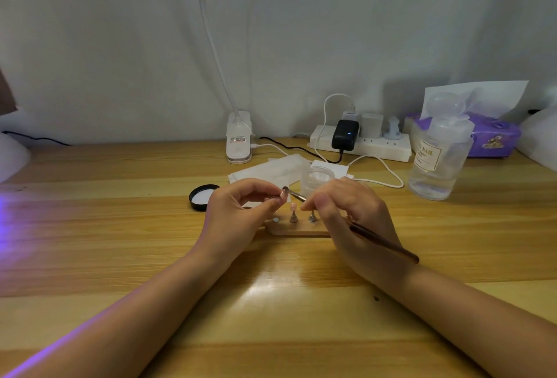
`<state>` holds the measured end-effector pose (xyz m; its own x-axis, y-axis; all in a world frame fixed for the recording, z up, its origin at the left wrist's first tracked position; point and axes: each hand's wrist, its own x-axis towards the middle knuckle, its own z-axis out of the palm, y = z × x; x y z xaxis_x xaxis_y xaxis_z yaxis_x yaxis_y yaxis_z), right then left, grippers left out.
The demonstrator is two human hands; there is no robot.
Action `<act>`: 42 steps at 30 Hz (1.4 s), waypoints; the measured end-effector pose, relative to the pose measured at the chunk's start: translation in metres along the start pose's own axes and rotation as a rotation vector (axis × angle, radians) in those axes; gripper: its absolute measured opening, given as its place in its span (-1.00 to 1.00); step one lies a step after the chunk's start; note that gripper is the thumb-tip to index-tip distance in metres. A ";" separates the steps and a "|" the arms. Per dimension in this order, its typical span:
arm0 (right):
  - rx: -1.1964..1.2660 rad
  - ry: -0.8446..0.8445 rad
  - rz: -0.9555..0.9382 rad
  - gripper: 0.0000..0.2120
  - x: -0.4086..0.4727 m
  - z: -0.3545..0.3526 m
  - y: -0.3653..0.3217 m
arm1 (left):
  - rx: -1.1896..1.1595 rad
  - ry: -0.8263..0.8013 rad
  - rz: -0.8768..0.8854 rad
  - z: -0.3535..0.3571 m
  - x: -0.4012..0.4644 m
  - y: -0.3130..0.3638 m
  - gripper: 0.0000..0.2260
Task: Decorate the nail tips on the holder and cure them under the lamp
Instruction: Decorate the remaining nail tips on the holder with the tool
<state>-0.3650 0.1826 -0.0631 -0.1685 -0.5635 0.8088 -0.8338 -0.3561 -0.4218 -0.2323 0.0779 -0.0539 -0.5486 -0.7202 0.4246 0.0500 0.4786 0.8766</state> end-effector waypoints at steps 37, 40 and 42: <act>0.034 0.003 0.019 -0.65 0.001 -0.001 -0.002 | 0.060 0.000 0.006 -0.001 0.000 0.001 -0.79; 0.068 -0.018 -0.037 -0.62 -0.001 -0.002 -0.003 | 0.048 0.003 -0.005 0.000 0.000 0.000 -0.86; 0.078 0.005 -0.033 -0.60 -0.002 -0.002 -0.003 | 0.042 -0.001 -0.009 0.000 0.000 -0.001 -0.88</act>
<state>-0.3630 0.1867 -0.0627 -0.1440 -0.5469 0.8247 -0.7955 -0.4318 -0.4252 -0.2327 0.0771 -0.0547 -0.5497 -0.7240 0.4167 0.0101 0.4931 0.8699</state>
